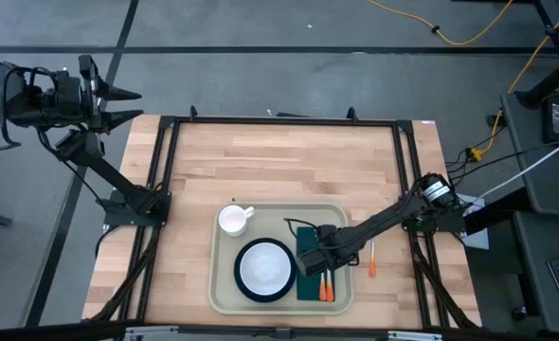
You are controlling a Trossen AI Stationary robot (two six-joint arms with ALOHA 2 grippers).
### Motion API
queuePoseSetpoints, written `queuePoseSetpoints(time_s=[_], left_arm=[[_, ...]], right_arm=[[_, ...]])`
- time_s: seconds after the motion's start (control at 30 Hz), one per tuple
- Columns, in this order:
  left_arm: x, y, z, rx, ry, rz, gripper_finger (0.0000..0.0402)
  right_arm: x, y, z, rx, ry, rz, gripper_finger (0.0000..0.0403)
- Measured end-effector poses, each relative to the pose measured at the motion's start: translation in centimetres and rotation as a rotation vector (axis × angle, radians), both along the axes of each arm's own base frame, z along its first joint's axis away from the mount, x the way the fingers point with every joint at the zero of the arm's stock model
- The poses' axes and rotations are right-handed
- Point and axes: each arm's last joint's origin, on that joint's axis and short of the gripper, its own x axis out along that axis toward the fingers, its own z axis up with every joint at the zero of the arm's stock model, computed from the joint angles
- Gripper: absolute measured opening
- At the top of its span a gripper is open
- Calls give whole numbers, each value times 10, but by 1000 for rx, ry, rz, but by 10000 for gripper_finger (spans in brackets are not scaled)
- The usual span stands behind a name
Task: Set up tray
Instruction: Put the orange fork on top of the green napkin to the left of the orange knife
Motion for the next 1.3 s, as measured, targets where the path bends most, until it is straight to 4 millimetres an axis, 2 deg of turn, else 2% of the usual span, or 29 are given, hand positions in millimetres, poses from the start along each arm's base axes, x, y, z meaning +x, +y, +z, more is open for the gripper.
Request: queuePoseSetpoints(time_s=[0.47,1.3], left_arm=[[0,0,0,-5,-1,1,141],[0,0,0,4,1,-1,141]], right_arm=[[10,-18,-1,-12,-34,2,12],[11,-17,-7,-21,-19,20,12]])
